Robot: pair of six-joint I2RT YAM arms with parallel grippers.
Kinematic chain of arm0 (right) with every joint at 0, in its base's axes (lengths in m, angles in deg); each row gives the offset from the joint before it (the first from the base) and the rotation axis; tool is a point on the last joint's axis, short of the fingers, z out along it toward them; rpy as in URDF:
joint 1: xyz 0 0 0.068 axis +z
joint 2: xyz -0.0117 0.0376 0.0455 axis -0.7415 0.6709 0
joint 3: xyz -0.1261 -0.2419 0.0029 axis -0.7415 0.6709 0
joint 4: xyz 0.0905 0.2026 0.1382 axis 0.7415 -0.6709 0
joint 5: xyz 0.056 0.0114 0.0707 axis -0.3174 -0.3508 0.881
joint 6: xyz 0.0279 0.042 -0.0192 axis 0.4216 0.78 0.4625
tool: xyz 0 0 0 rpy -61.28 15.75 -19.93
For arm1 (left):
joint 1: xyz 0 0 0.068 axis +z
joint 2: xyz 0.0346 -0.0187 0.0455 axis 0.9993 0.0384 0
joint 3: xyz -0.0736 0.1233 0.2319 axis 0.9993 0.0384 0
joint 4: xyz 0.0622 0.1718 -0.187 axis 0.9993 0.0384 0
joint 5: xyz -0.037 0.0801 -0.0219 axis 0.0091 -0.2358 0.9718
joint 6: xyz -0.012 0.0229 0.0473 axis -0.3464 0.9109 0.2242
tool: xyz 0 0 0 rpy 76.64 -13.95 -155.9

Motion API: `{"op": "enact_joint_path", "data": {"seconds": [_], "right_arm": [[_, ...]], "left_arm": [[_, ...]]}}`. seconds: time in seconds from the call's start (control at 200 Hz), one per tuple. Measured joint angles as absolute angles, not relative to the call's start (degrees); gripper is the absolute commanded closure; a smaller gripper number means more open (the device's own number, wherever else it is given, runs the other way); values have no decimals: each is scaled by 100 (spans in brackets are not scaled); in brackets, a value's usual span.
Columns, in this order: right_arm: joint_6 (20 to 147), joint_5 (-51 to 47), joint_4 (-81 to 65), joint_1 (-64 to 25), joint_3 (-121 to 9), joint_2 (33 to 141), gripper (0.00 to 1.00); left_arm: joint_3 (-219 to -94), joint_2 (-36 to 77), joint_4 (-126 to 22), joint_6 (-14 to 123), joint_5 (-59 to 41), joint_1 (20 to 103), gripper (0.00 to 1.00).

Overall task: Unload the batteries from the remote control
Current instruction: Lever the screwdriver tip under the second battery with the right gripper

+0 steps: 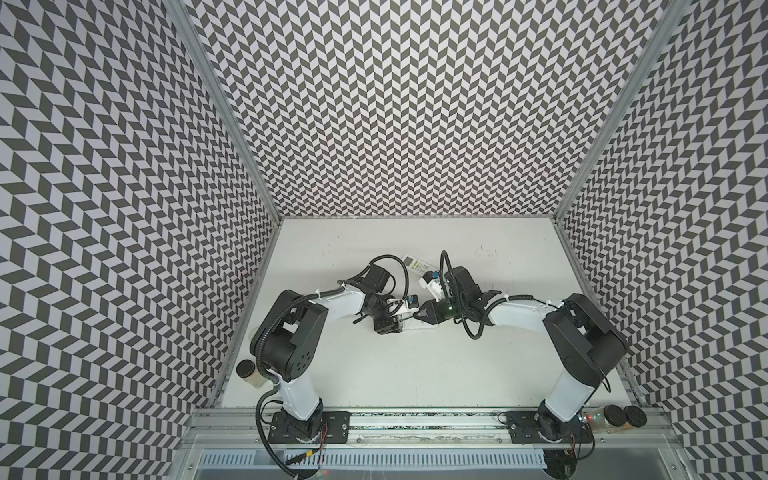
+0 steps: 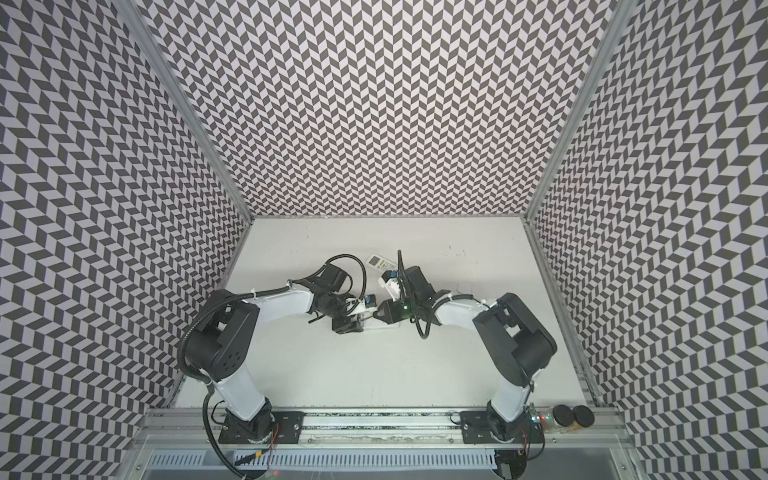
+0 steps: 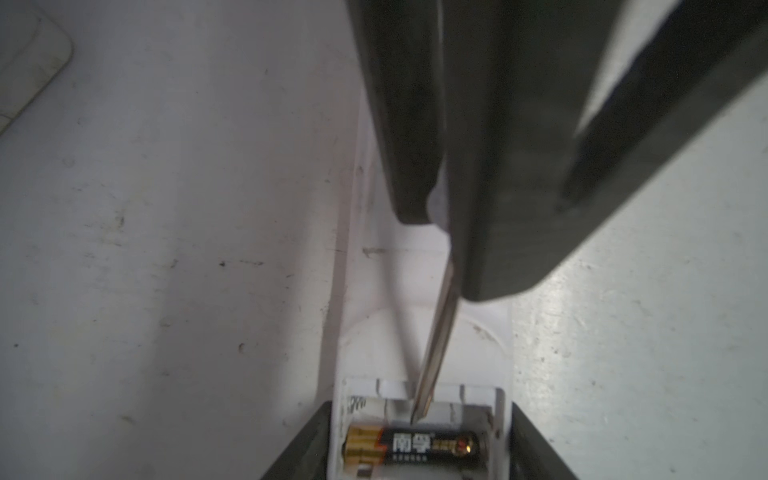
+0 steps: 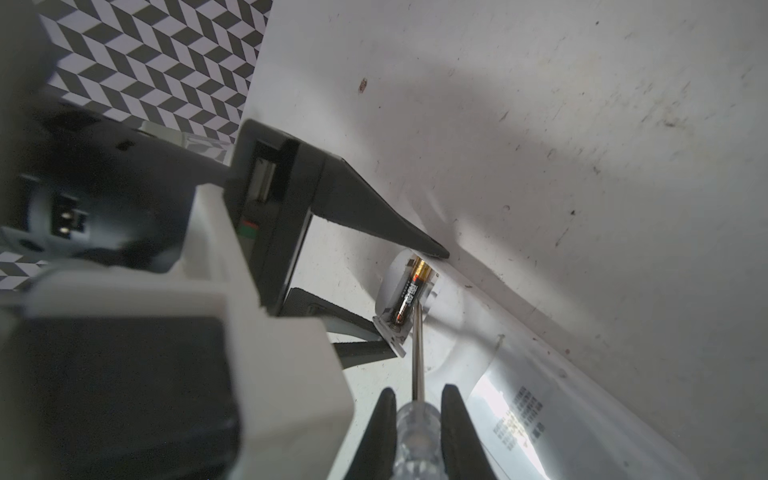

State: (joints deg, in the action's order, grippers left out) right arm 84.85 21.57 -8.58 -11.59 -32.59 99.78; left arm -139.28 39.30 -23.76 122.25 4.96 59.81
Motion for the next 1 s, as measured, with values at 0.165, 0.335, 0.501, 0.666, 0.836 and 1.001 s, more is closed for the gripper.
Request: {"op": "enact_joint_path", "data": {"seconds": [0.165,0.335,0.501,0.666,0.836,1.001], "right_arm": [[8526,2061,-1056,-1109,-3434,10059,100],[8544,2002,-1330,-1089,-3649,10144,100],[8568,2002,-1515,-1080,-3810,10238,100],[8577,2017,-1725,-1069,-3996,10354,100],[8555,2249,-1660,-1115,-4116,10568,100],[8625,2795,-978,-1340,-3804,10699,100]], "left_arm": [[-13850,3856,-2424,12225,378,5979,37],[-13850,3847,-2413,12227,358,5983,46],[-13850,3847,-2413,12225,374,5996,49],[-13839,3847,-2421,12221,415,6016,50],[-13826,3836,-2435,12155,411,6049,50],[-13826,3825,-2435,12116,330,6018,49]]}}
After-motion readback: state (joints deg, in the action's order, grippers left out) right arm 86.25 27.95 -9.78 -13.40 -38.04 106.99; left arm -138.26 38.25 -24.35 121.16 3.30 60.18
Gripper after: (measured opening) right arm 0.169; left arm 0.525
